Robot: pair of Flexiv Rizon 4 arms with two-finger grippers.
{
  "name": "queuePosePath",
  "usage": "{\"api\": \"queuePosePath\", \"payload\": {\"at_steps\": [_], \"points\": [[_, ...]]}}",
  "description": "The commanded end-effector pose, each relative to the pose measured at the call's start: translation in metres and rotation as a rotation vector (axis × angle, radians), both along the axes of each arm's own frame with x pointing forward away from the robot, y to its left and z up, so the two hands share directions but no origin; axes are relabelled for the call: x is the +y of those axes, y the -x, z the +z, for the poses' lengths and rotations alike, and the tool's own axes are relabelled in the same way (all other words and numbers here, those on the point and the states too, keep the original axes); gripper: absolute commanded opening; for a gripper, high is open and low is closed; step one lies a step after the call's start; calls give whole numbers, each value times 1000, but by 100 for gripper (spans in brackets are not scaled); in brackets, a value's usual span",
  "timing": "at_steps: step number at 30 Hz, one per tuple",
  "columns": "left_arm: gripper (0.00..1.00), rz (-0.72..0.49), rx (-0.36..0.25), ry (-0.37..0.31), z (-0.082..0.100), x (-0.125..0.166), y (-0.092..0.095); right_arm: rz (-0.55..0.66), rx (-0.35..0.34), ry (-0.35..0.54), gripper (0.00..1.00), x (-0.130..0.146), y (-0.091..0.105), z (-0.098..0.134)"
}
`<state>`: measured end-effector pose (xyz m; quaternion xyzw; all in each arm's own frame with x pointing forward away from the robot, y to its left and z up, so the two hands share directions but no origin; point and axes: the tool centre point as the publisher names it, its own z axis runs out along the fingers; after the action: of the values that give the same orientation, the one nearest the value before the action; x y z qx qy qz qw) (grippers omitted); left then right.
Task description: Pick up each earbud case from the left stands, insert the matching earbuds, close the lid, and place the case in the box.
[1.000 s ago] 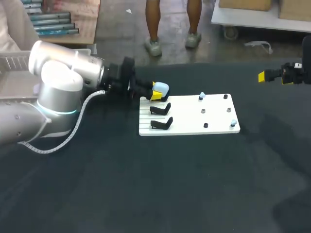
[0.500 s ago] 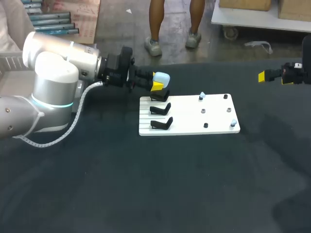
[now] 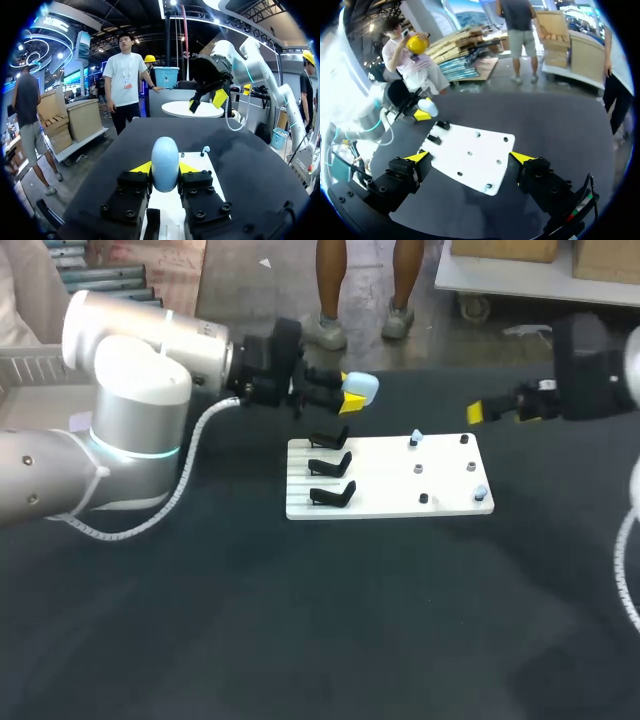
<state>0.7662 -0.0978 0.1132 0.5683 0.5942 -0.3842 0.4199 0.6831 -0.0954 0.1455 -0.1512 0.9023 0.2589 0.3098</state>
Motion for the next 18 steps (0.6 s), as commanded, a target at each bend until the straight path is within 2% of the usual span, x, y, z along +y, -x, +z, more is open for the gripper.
{"api": "queuePosePath", "payload": {"at_steps": [1,9,18], "points": [[0,4,-27,-21,4,-11,6,81,19,-78,100,24,-22,-11],[0,-29,-43,-12,6,-23,16,155,34,-92,100,52,-31,-15],[0,-42,-45,-5,8,-28,27,207,55,-106,100,69,-43,-22]]}}
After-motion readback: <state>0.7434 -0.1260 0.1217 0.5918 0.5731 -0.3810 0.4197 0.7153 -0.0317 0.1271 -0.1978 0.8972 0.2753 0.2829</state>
